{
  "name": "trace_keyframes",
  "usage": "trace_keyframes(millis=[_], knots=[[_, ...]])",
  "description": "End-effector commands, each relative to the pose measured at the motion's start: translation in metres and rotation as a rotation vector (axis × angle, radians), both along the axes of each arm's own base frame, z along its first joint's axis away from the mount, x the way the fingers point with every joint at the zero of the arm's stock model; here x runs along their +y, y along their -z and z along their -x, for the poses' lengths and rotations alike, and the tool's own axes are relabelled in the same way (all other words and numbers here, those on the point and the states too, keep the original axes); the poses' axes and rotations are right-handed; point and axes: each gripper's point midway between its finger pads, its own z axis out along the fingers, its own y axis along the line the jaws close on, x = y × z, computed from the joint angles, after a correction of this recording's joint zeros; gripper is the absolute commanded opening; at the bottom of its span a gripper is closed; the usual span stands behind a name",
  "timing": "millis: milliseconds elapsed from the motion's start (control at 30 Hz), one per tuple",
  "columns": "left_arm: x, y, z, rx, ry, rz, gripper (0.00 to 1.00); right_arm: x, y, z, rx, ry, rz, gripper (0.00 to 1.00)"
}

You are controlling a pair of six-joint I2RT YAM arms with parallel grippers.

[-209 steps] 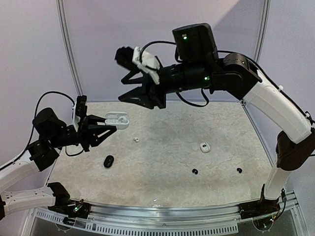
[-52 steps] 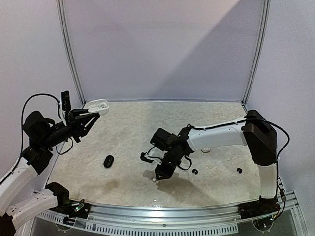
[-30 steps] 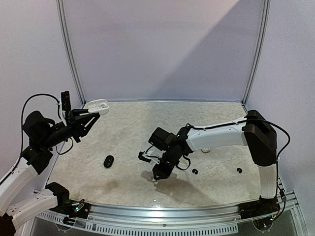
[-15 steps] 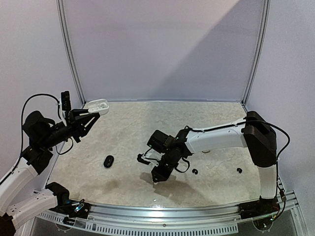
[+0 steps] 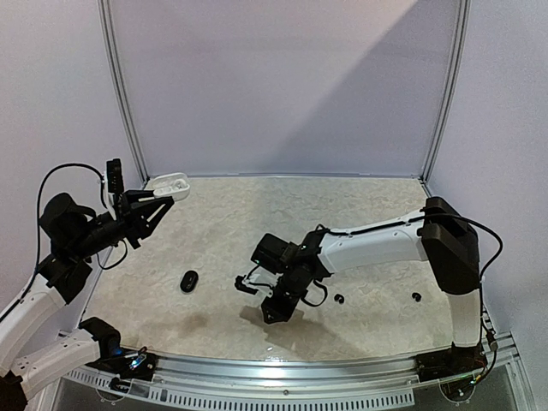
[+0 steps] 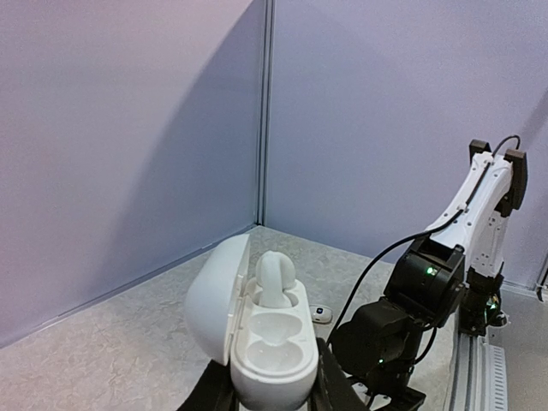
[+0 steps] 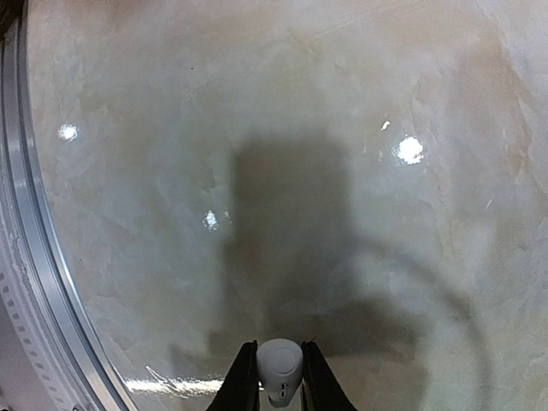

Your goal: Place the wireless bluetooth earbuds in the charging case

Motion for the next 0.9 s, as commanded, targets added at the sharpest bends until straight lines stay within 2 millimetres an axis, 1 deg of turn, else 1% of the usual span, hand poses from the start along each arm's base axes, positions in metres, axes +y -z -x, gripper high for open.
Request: trace_keyframes(millis=[0, 100, 167, 200, 300, 400, 533, 567, 633, 767, 867], knots=[[0.001, -0.004, 0.001, -0.015, 0.002, -0.005, 0.00, -0.007, 0.008, -0.004, -0.022, 0.008, 0.062, 0.15], [0.001, -0.004, 0.001, -0.016, 0.002, -0.006, 0.00, -0.006, 0.001, -0.007, -0.040, -0.003, 0.060, 0.14], [0.001, -0.006, 0.001, -0.019, 0.003, -0.006, 0.00, -0.010, -0.003, -0.011, -0.059, -0.004, 0.089, 0.11], [0.001, -0.006, 0.002, -0.020, 0.005, -0.007, 0.00, -0.013, -0.004, -0.013, -0.080, -0.033, 0.108, 0.11], [0.002, -0.006, 0.002, -0.024, 0.002, -0.007, 0.00, -0.031, -0.007, -0.015, -0.111, -0.065, 0.191, 0.11], [0.001, -0.004, 0.002, -0.022, 0.004, -0.008, 0.00, -0.054, -0.009, -0.015, -0.134, -0.113, 0.290, 0.11], [0.001, -0.005, 0.002, -0.026, 0.007, -0.008, 0.00, -0.082, 0.001, -0.012, -0.129, -0.173, 0.418, 0.11], [0.001, -0.005, 0.002, -0.027, 0.008, -0.008, 0.00, -0.084, 0.005, -0.010, -0.123, -0.190, 0.434, 0.11], [0.000, -0.006, 0.003, -0.030, 0.011, -0.008, 0.00, -0.087, 0.008, -0.016, -0.150, -0.193, 0.465, 0.11], [0.000, -0.006, 0.004, -0.032, 0.012, -0.009, 0.00, -0.078, 0.008, -0.021, -0.164, -0.196, 0.453, 0.14], [0.000, -0.004, 0.004, -0.029, 0.014, -0.009, 0.00, -0.077, 0.016, -0.021, -0.155, -0.200, 0.460, 0.18]])
